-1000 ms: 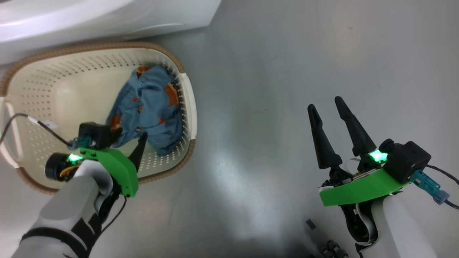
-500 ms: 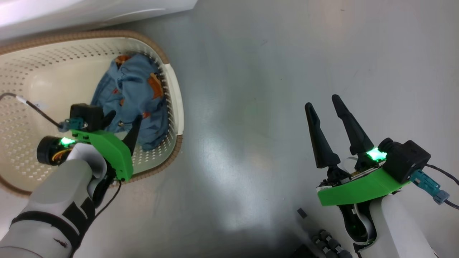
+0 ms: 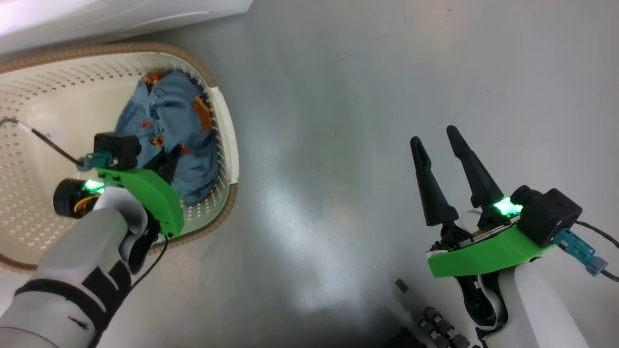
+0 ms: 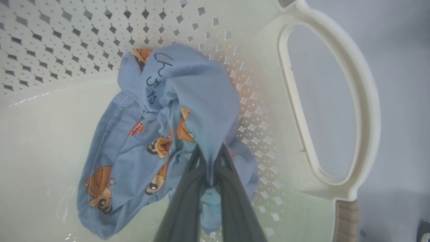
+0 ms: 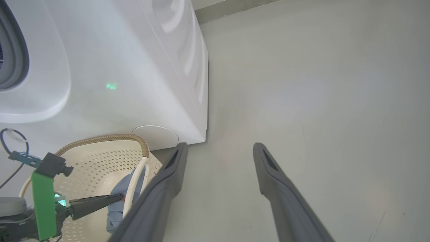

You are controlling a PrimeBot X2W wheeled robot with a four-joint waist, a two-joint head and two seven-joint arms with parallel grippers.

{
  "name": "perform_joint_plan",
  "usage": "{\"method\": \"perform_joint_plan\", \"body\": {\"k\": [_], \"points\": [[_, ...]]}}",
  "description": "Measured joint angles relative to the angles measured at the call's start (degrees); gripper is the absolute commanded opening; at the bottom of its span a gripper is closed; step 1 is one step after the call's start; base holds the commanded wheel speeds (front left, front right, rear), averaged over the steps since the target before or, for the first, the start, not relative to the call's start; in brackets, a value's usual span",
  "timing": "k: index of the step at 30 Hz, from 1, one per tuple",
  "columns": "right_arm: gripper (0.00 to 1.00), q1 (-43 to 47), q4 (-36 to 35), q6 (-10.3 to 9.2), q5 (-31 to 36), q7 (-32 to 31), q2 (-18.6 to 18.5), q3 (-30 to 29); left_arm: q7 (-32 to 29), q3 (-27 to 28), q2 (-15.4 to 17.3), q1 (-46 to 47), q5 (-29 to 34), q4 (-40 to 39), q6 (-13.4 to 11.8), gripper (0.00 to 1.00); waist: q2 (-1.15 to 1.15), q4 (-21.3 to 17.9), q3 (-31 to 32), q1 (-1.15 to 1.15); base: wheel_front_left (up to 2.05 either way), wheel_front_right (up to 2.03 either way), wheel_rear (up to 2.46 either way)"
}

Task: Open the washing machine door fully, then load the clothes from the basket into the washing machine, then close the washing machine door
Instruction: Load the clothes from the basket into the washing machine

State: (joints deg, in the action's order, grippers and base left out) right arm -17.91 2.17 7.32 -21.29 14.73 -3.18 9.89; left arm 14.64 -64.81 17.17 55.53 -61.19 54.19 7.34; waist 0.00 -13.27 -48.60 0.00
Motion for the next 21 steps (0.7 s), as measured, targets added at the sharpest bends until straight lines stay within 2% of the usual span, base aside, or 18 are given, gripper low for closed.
{"method": "perform_joint_plan", "body": {"k": [4, 8, 13, 21], "points": [[1.0, 0.01, 0.0, 0.01, 0.03, 0.0, 0.02, -0.87, -0.01, -0.16, 0.01, 0.08, -1.58, -0.96, 0.0, 0.0, 0.0, 0.36, 0.34, 0.0, 0.0, 0.0, 0.0], [1.0, 0.01, 0.1, 0.01, 0.47, 0.0, 0.02, -1.44, -0.01, 2.9, -0.04, 0.07, -1.65, -1.34, 0.0, 0.0, 0.0, 1.5, 1.57, 0.0, 0.0, 0.0, 0.0], [1.0, 0.01, 1.0, 0.01, 1.11, 0.0, 0.02, -1.66, 0.0, 10.17, -0.09, -1.52, 0.44, -3.19, 0.0, 0.0, 0.0, 2.93, 4.01, 0.0, 0.0, 0.0, 0.0], [1.0, 0.73, 3.21, 0.0, 2.14, 0.0, -0.01, -2.65, -0.01, 23.03, -0.74, -11.73, 7.69, -7.31, 0.0, 0.0, 0.0, 5.64, 10.17, 0.01, 0.0, 0.0, 0.0]]}}
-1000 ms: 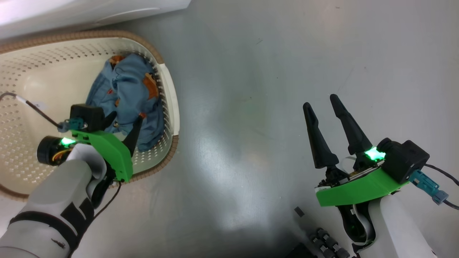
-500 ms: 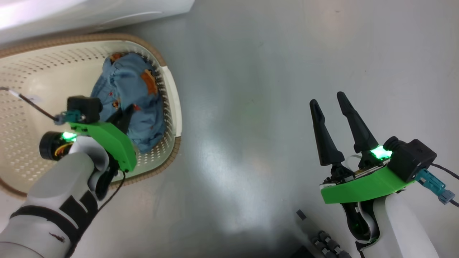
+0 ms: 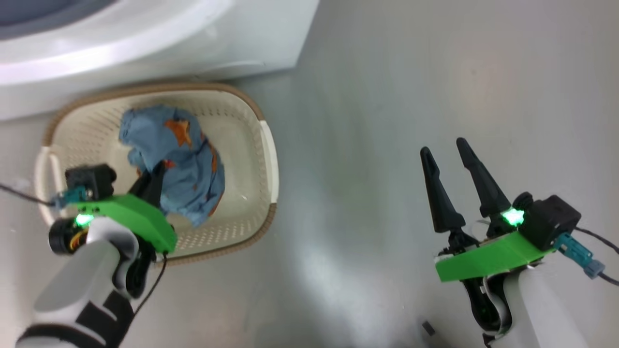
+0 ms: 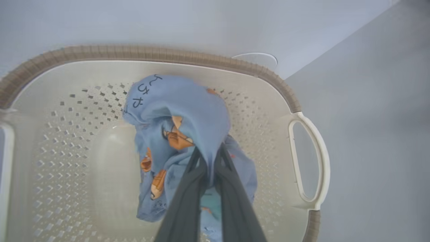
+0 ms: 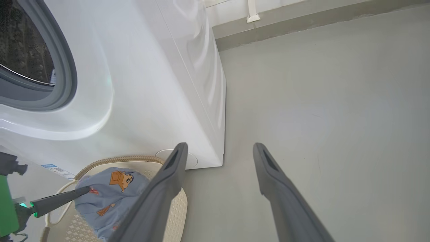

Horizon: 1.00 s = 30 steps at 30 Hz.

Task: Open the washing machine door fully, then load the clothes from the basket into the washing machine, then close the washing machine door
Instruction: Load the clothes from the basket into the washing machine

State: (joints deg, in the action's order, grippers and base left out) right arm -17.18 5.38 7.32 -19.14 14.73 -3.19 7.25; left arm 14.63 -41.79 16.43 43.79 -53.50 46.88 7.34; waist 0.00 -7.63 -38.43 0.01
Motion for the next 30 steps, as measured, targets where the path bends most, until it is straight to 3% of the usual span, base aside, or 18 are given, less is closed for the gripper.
{"method": "perform_joint_plan", "body": {"k": [17, 30], "points": [[1.0, 10.49, 2.44, 0.0, -0.63, 0.0, -2.58, -1.6, 0.0, 21.65, -3.08, -17.77, 15.26, -11.98, 0.0, 0.0, 0.0, 5.7, 16.25, 0.0, 0.0, 0.0, 0.0], [1.0, 17.09, 2.69, 0.0, -1.76, 0.0, -4.49, -2.52, 0.0, 31.59, -4.03, -30.0, 21.79, -24.69, 0.0, 0.0, 0.0, 8.97, 26.07, 0.0, 0.0, 0.0, 0.0]]}}
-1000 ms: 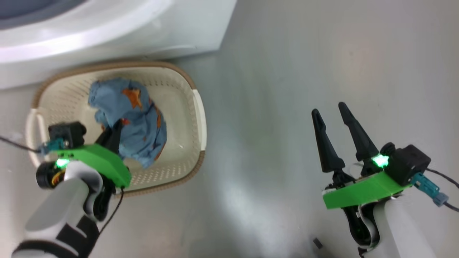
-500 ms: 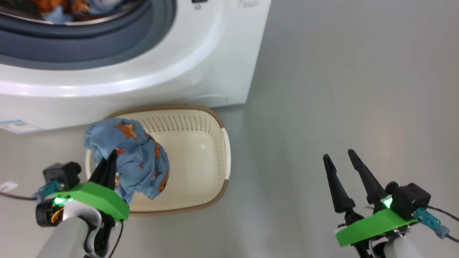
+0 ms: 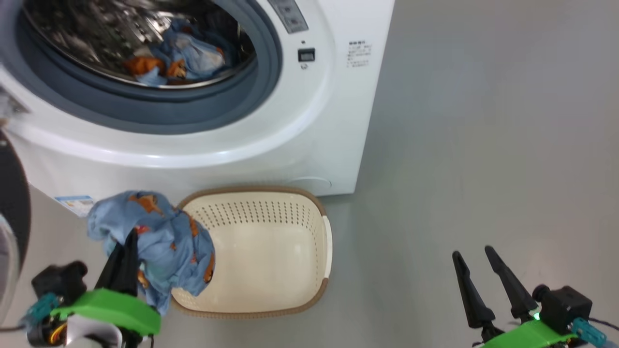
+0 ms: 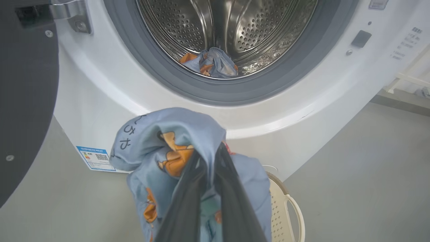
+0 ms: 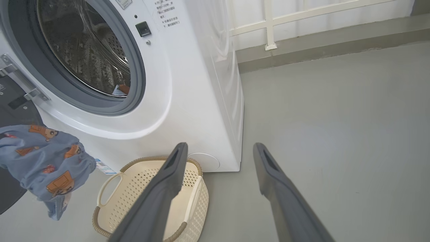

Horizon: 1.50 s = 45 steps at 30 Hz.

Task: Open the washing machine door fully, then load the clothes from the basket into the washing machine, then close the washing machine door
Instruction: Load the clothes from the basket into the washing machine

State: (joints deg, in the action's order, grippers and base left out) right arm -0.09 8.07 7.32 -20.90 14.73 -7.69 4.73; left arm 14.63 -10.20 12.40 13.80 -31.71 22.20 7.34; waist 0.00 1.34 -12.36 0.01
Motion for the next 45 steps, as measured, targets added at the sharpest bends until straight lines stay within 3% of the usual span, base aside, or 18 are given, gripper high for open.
{"method": "perform_joint_plan", "body": {"k": [14, 28, 37, 45], "points": [[1.0, 5.65, -1.03, 0.0, -0.59, 0.0, -0.45, -2.0, 0.0, 8.75, -3.02, -13.15, 5.22, -11.7, 0.0, 0.0, 0.0, 1.62, 5.8, 0.0, 0.0, 0.0, 0.0], [1.0, 6.22, -1.71, 0.0, -0.79, 0.0, -0.41, -2.27, 0.0, 9.15, -4.63, -13.93, 5.14, -14.19, 0.0, 0.0, 0.0, 1.46, 5.05, -0.01, 0.0, 0.0, 0.0], [1.0, 5.13, -1.93, 0.01, -0.74, 0.0, 0.37, -1.74, 0.0, 8.65, -4.1, -5.06, 1.75, -13.97, 0.0, 0.0, 0.0, 0.63, 1.73, -0.01, 0.0, 0.0, 0.0], [1.0, 0.64, -2.48, 0.0, -0.23, 0.0, 1.6, -1.33, 0.01, 8.64, -1.2, 9.57, 1.09, -12.23, 0.0, 0.0, 0.0, -1.19, -3.18, -0.02, 0.0, 0.0, 0.0]]}}
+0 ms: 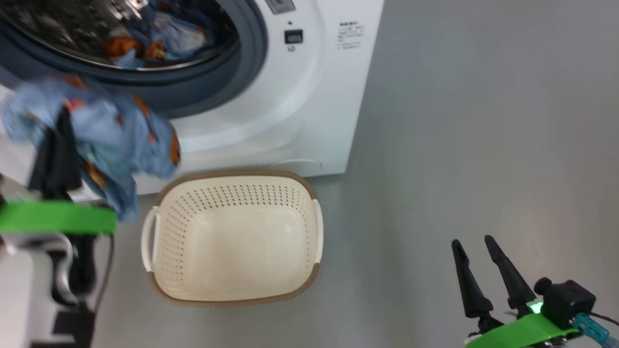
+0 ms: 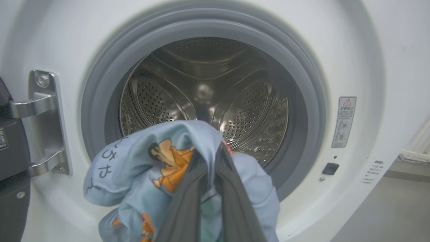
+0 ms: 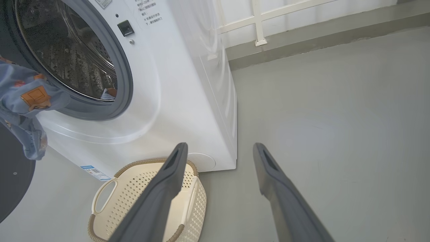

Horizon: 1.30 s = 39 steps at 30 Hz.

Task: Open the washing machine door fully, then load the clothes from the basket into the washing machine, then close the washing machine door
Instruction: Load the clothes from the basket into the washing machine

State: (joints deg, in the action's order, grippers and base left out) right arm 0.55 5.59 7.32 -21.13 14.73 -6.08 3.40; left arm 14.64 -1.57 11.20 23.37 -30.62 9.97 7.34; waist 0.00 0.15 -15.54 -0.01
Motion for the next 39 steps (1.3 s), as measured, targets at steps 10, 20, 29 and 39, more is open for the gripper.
{"method": "perform_joint_plan", "body": {"k": [10, 20, 29, 39], "points": [[1.0, -3.32, -0.04, 0.0, 0.32, 0.0, 2.26, 1.94, 0.05, -1.4, 4.5, 17.33, -2.6, 13.06, 0.0, 0.0, 0.0, -5.53, -5.61, 0.0, 0.0, 0.0, 0.0], [1.0, -6.44, -0.74, 0.0, 0.33, 0.0, 2.93, 3.33, 0.05, -5.7, 8.1, 28.49, -5.2, 26.83, 0.0, 0.0, 0.0, -9.66, -10.52, 0.0, 0.0, 0.0, 0.0], [1.0, -6.95, -1.13, 0.0, -0.01, 0.0, 3.13, 4.57, 0.05, -7.02, 12.05, 37.55, -4.54, 33.86, 0.0, 0.0, 0.0, -12.53, -13.7, 0.01, 0.0, 0.0, 0.0], [1.0, -9.17, -1.89, 0.0, -0.6, 0.0, 3.18, 4.85, 0.09, 0.89, 12.39, 43.19, 2.7, 26.58, 0.0, 0.32, 0.0, -13.61, -16.83, 0.0, 0.0, 0.0, 0.0]]}}
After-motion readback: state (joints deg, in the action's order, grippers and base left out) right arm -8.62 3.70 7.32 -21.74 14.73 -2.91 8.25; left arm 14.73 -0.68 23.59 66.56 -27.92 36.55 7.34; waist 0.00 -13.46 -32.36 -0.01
